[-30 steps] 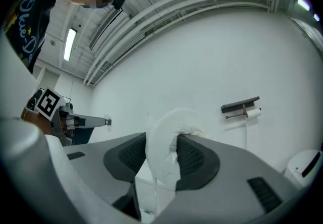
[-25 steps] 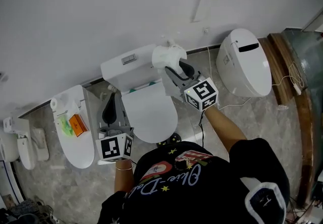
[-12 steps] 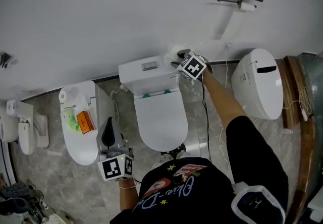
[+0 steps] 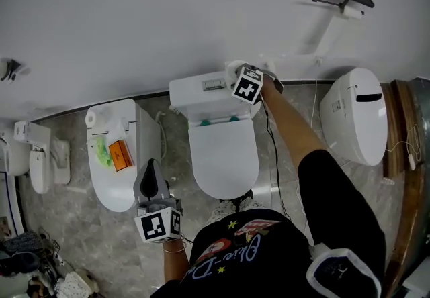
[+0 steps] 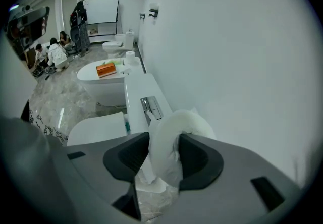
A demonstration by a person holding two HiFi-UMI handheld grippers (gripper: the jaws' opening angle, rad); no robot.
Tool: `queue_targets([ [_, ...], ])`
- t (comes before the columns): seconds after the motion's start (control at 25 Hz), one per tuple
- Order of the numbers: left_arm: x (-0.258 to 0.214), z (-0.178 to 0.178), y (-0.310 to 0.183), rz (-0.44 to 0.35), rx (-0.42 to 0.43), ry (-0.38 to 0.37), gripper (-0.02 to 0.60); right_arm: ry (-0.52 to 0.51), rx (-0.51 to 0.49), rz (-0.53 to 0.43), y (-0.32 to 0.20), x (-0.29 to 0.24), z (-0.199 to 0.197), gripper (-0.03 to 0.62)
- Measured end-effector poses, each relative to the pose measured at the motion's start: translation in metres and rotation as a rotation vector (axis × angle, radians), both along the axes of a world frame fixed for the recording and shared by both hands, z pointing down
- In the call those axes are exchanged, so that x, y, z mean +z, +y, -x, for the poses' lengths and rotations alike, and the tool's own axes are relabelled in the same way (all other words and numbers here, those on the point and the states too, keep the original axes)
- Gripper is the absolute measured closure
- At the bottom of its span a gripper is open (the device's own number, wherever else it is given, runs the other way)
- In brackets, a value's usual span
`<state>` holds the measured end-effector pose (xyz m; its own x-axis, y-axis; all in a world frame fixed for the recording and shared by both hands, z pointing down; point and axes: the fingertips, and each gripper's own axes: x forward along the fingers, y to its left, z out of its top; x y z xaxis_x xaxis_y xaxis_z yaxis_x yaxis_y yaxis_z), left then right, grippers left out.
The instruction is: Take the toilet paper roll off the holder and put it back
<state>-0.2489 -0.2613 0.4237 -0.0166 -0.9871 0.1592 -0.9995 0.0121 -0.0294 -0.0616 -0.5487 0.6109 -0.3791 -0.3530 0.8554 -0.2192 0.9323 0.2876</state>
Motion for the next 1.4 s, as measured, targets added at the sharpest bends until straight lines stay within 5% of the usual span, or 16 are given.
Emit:
queue_targets([
  [0.24, 0.001, -0.008, 0.0, 0.003, 0.011, 0.003, 0.583, 0.044, -0.053, -0.066, 0.005, 0.007, 0.002, 0.405],
  [0.44, -0.003, -0.001, -0.002, -0.013, -0.004, 0.004, 0.583, -0.037, -0.015, -0.106, 0.002, -0.017, -0.001, 0.385],
  [0.52, -0.005, -0.002, -0.002, -0.027, -0.003, 0.01, 0.583, -0.142, 0.023, -0.156, 0.005, -0.041, -0.001, 0.382],
  [0.68, -0.015, -0.01, -0.012, -0.057, 0.035, 0.011, 0.583, -0.572, 0.214, -0.286, 0.021, -0.127, -0.015, 0.384],
  [0.8, -0.025, -0.023, -0.024, -0.087, 0.087, 0.008, 0.583, -0.767, 0.297, -0.445, 0.056, -0.181, -0.043, 0.387],
  [0.84, -0.027, -0.029, -0.026, -0.097, 0.105, 0.008, 0.583, -0.821, 0.323, -0.482, 0.071, -0.194, -0.053, 0.418],
  [0.88, -0.029, -0.034, -0.029, -0.107, 0.123, 0.01, 0.583, -0.878, 0.355, -0.506, 0.087, -0.205, -0.063, 0.513],
  [0.96, -0.034, -0.048, -0.032, -0.125, 0.163, 0.014, 0.583, -0.986, 0.42, -0.519, 0.12, -0.22, -0.083, 0.562],
  [1.12, -0.041, -0.08, -0.032, -0.145, 0.248, 0.006, 0.583, -1.105, 0.522, -0.514, 0.187, -0.223, -0.114, 0.58],
  [1.4, -0.045, -0.109, -0.02, -0.162, 0.328, 0.017, 0.583, -1.068, 0.579, -0.556, 0.252, -0.203, -0.141, 0.58],
])
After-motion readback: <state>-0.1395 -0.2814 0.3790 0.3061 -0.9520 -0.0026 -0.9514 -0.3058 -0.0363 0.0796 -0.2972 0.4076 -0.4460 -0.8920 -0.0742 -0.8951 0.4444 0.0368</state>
